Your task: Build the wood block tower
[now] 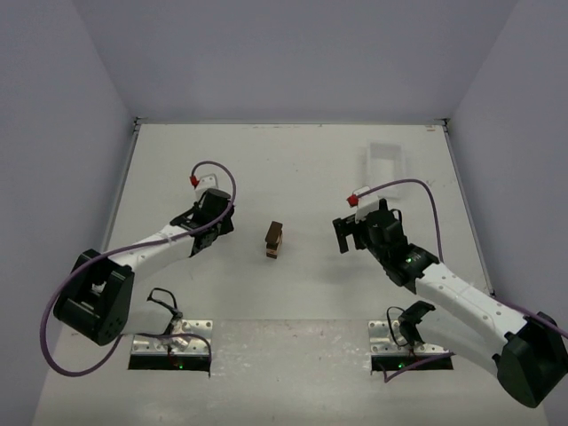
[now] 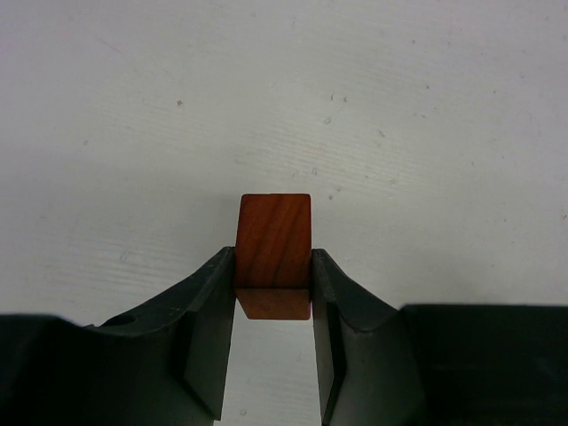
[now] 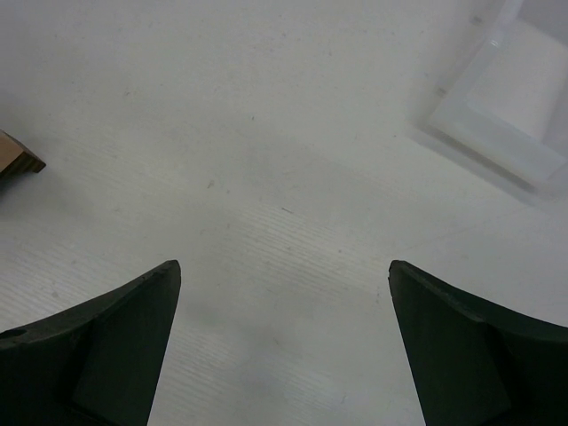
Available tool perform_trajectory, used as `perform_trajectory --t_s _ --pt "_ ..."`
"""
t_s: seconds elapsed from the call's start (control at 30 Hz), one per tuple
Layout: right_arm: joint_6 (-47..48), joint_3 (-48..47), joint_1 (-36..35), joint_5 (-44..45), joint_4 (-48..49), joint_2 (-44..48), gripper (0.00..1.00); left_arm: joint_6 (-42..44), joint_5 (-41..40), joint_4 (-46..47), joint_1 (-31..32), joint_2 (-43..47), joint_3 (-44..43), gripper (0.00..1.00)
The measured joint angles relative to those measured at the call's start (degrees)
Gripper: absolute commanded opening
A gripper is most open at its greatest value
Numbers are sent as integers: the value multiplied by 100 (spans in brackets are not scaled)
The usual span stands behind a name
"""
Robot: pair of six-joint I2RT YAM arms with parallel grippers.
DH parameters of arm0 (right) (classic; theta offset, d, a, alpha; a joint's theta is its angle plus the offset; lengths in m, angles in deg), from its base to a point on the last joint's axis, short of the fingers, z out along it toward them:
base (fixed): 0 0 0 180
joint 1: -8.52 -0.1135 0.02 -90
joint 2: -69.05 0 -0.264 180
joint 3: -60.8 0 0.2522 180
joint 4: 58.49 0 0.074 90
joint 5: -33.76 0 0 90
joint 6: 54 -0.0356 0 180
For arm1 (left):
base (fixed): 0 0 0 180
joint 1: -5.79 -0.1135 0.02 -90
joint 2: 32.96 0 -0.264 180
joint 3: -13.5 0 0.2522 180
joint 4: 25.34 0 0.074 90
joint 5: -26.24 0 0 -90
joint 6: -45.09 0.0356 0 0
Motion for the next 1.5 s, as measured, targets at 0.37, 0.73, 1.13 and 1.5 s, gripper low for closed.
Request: perform_trajectory --t_s 0.37,0.73,1.13,1.5 --pt "25 513 0 -104 174 785 99 177 350 322 -339 -1697 -482 15" --pt "66 534 0 -179 237 877 99 131 333 264 -339 -1769 -570 54" --pt "70 534 0 -194 232 572 99 53 318 -3 -339 -1469 -553 43" --pt "74 534 0 -194 232 548 99 4 304 1 -339 -1448 -553 27"
